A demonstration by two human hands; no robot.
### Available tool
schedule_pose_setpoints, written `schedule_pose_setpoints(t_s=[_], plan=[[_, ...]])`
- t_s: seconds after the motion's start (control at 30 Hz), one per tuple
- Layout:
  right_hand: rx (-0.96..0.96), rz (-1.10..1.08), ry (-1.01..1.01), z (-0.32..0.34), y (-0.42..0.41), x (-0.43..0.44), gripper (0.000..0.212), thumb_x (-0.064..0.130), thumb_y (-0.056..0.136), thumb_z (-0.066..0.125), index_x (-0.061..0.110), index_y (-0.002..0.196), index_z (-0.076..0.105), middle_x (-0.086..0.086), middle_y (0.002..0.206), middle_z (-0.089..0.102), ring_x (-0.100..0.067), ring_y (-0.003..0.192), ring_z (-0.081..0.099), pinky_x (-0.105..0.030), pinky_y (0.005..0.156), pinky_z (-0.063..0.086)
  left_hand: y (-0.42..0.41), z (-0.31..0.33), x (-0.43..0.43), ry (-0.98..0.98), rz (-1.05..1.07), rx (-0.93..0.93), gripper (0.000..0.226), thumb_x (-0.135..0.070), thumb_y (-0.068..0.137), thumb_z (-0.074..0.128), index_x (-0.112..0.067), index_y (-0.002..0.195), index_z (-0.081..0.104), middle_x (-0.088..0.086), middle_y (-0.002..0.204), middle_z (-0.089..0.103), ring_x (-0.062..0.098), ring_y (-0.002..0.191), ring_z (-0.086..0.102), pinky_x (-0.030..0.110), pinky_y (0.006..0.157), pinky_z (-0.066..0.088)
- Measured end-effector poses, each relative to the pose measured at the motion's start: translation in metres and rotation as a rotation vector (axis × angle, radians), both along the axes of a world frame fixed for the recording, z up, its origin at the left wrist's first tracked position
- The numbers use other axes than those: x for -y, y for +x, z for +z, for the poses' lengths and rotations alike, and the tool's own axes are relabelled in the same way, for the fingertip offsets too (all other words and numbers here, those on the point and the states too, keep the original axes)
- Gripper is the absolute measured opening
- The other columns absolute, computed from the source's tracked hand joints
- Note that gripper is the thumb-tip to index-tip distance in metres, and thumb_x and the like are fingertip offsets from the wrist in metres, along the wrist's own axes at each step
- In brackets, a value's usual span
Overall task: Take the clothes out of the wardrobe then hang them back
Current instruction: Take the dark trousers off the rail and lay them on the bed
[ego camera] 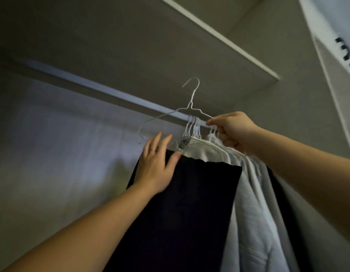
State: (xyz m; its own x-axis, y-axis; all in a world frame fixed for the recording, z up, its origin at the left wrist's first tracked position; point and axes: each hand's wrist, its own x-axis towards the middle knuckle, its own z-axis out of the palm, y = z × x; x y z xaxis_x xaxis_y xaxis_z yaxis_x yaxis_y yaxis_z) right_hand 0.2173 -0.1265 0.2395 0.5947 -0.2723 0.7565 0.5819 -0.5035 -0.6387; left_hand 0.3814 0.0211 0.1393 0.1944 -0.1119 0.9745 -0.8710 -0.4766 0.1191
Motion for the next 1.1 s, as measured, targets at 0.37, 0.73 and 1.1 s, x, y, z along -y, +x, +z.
schedule_pose_setpoints(t_s=[0.37,0.73,1.1], plan=[[-0.042,-0.414,-0.288,-0.033,-0.22,0.096,0.02,0.014,0.097,0.055,0.007,0.089,0.072,-0.003,0.051,0.036,-0.016,0.043,0.028,-0.023,0.043,0.019,-0.15,0.033,0.1,-0.142,-0.106,0.119,0.063,-0.053,0.094,0.033,-0.017,0.145,0.044,0.009,0.152,0.043,0.029,0.143,0.031,0.049,0.117,0.024],[-0.17,-1.012,-0.411,-0.075,-0.533,0.194,0.024,0.014,0.096,0.058,0.008,0.079,0.073,0.001,0.044,0.042,-0.011,0.036,0.032,-0.018,0.036,0.026,-0.399,-0.017,0.308,-0.067,-0.594,0.085,0.045,-0.04,0.099,0.027,-0.013,0.106,0.063,0.01,0.107,0.061,0.037,0.093,0.057,0.045,0.077,0.048],[-0.517,-1.611,-0.294,-0.152,-0.837,0.229,0.022,0.023,0.094,0.062,0.02,0.076,0.073,0.004,0.047,0.051,-0.01,0.044,0.04,-0.022,0.047,0.036,-0.71,-0.102,0.494,0.233,-1.201,-0.115,0.041,-0.048,0.1,0.046,-0.017,0.073,0.047,-0.001,0.07,0.051,0.031,0.071,0.052,0.034,0.054,0.03]])
